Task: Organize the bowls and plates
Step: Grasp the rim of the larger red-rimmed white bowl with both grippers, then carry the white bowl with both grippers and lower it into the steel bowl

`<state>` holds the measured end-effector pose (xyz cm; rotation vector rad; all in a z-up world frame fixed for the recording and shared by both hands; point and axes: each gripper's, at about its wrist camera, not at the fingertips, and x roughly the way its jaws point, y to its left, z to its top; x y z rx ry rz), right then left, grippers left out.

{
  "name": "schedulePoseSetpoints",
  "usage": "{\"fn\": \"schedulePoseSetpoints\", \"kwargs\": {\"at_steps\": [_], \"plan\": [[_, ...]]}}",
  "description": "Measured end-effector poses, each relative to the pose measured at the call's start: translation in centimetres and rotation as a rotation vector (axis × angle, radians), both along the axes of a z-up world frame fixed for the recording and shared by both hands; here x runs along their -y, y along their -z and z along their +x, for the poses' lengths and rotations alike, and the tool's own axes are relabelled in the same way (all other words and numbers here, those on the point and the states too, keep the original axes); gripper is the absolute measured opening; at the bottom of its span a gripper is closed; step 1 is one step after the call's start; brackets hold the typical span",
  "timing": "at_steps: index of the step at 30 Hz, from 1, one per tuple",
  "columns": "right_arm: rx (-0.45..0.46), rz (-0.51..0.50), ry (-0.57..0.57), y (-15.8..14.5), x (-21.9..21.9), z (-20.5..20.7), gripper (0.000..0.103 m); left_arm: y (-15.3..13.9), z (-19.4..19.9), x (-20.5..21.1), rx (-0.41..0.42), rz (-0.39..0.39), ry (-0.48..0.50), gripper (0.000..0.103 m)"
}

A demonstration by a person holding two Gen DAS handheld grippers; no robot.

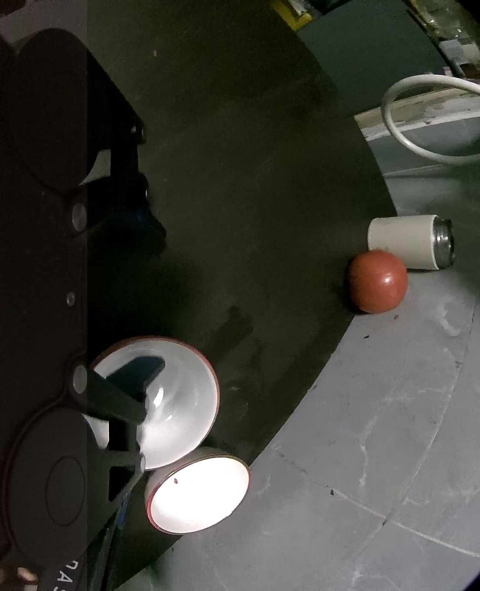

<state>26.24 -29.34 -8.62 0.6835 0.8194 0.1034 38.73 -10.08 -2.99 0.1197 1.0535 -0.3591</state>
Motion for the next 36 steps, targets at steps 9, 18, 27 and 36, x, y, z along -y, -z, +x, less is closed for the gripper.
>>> {"fn": "schedulePoseSetpoints", "kwargs": {"at_steps": [9, 18, 27, 36], "plan": [[-0.015, -0.010, -0.005, -0.2, -0.3, 0.3, 0.023, 0.1, -0.2, -0.4, -0.058, -0.095, 0.020, 0.033], [-0.022, -0.031, -0.026, -0.2, -0.7, 0.9, 0.021, 0.1, -1.1, -0.6, -0.076, -0.147, 0.013, 0.011], [0.003, -0.040, -0.069, -1.4, -1.0, -0.7, 0.019, -2.5, -3.9, -1.7, -0.031, -0.196, -0.014, 0.010], [0.085, -0.058, -0.159, -5.3, -0.8, -3.8, 0.019, -6.4, -8.4, -3.2, 0.049, -0.254, -0.030, 0.010]]}}
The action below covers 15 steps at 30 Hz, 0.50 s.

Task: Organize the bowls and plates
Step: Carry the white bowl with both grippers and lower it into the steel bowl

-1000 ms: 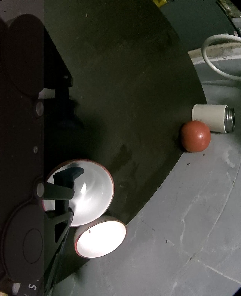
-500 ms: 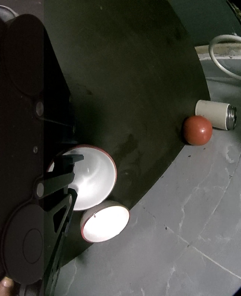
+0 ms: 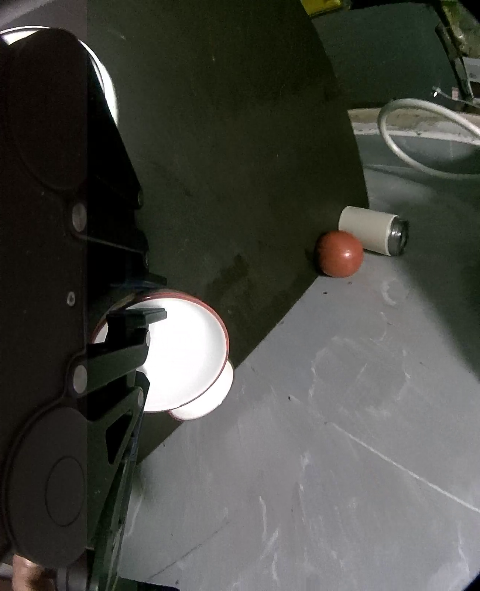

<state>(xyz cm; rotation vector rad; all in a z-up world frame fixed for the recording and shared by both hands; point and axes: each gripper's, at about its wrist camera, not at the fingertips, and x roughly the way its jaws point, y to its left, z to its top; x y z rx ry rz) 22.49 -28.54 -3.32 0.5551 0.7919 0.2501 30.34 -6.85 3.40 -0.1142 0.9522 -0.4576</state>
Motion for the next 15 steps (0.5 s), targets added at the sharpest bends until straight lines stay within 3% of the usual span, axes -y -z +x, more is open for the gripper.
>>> {"fn": "schedulePoseSetpoints", "kwargs": {"at_steps": [7, 15], "plan": [[0.022, -0.015, -0.092, -2.0, -0.1, -3.1, 0.019, -1.1, -4.3, -1.2, 0.001, -0.042, -0.034, 0.011], [-0.014, -0.047, -0.193, -2.1, 0.0, -7.2, 0.019, 0.0, -8.8, -1.6, -0.056, -0.064, -0.049, 0.011]]}}
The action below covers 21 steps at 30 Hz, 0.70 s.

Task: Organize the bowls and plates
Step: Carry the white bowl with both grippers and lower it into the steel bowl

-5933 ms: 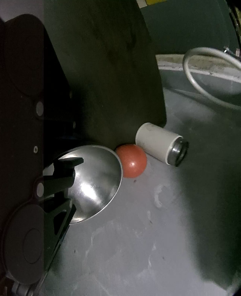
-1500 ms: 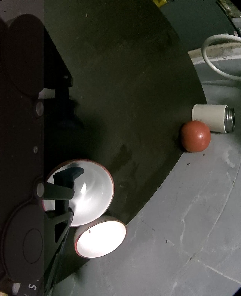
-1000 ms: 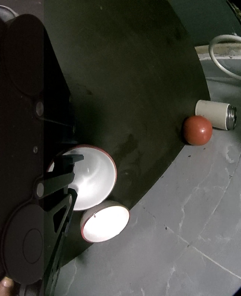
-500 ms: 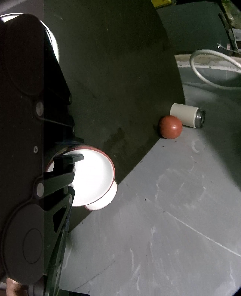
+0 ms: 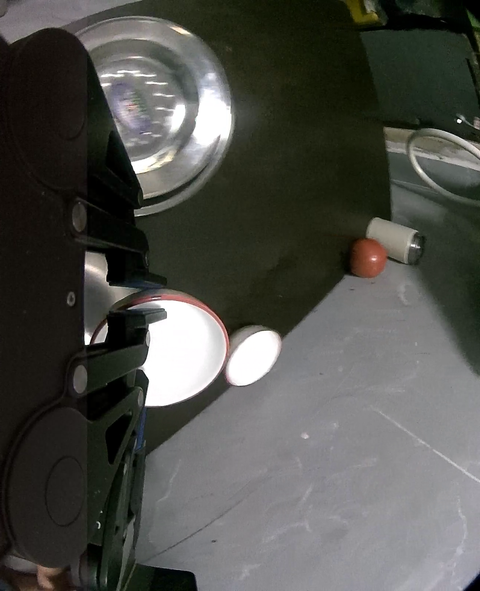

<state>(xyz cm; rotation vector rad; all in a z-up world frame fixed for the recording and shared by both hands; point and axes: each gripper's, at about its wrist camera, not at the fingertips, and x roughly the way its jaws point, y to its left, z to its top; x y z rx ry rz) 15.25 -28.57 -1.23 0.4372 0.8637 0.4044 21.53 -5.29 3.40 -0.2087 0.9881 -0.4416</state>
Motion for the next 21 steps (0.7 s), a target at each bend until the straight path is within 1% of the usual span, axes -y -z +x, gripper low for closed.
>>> {"fn": "schedulePoseSetpoints", "kwargs": {"at_steps": [8, 13, 21], "plan": [[-0.059, -0.028, -0.067, 0.9, 0.0, -2.5, 0.019, 2.1, -2.5, -0.3, -0.074, 0.000, -0.024, 0.011], [-0.080, -0.052, -0.104, 1.1, -0.3, -2.6, 0.019, 2.8, -3.1, -0.5, -0.118, 0.005, -0.044, 0.012], [-0.115, -0.094, -0.139, 1.4, -0.7, -2.4, 0.019, 3.3, -3.7, -0.1, -0.172, 0.045, -0.057, 0.012]]}}
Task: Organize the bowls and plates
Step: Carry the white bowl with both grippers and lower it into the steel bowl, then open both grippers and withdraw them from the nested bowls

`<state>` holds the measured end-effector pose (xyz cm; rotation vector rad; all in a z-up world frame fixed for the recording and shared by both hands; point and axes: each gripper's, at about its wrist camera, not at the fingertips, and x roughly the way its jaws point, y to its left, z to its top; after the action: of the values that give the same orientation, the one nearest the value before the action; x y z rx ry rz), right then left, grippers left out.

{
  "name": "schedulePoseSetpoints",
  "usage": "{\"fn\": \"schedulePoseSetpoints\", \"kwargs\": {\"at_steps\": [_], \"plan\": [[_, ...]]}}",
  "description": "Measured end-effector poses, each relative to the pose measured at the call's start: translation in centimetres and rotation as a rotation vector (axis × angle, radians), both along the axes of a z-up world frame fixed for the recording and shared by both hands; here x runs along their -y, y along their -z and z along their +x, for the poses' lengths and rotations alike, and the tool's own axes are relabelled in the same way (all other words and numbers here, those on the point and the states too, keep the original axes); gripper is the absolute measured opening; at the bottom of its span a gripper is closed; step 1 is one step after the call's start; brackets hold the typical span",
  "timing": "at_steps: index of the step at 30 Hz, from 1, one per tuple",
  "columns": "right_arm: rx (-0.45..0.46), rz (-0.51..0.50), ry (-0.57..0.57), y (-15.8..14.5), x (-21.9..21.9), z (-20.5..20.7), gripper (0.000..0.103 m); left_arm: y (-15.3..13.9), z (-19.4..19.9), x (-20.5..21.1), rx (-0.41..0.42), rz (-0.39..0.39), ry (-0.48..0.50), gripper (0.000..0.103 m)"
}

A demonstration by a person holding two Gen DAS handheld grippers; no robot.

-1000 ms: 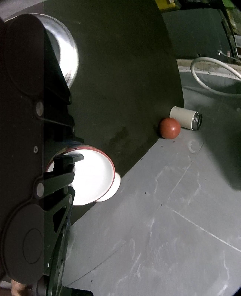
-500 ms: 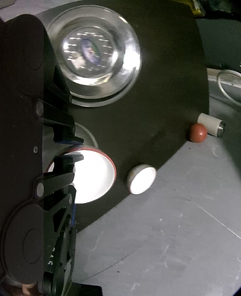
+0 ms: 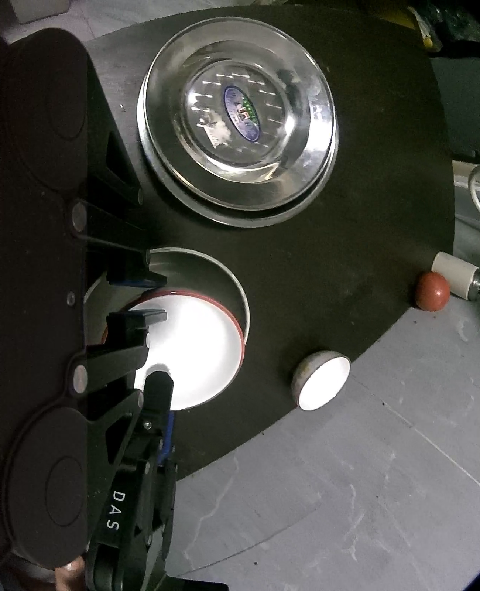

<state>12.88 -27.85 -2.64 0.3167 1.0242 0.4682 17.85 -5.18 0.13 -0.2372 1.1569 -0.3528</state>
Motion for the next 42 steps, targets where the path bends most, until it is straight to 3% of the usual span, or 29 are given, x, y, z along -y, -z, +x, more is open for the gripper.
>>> {"fn": "schedulePoseSetpoints", "kwargs": {"at_steps": [19, 42], "plan": [[-0.054, -0.075, -0.045, 0.4, -0.9, 1.4, 0.022, 1.0, 1.6, 0.4, -0.105, 0.007, -0.015, 0.013], [-0.071, -0.074, -0.040, 0.7, -1.2, 1.8, 0.026, 1.1, 1.9, 0.3, -0.112, 0.006, -0.011, 0.015]]}}
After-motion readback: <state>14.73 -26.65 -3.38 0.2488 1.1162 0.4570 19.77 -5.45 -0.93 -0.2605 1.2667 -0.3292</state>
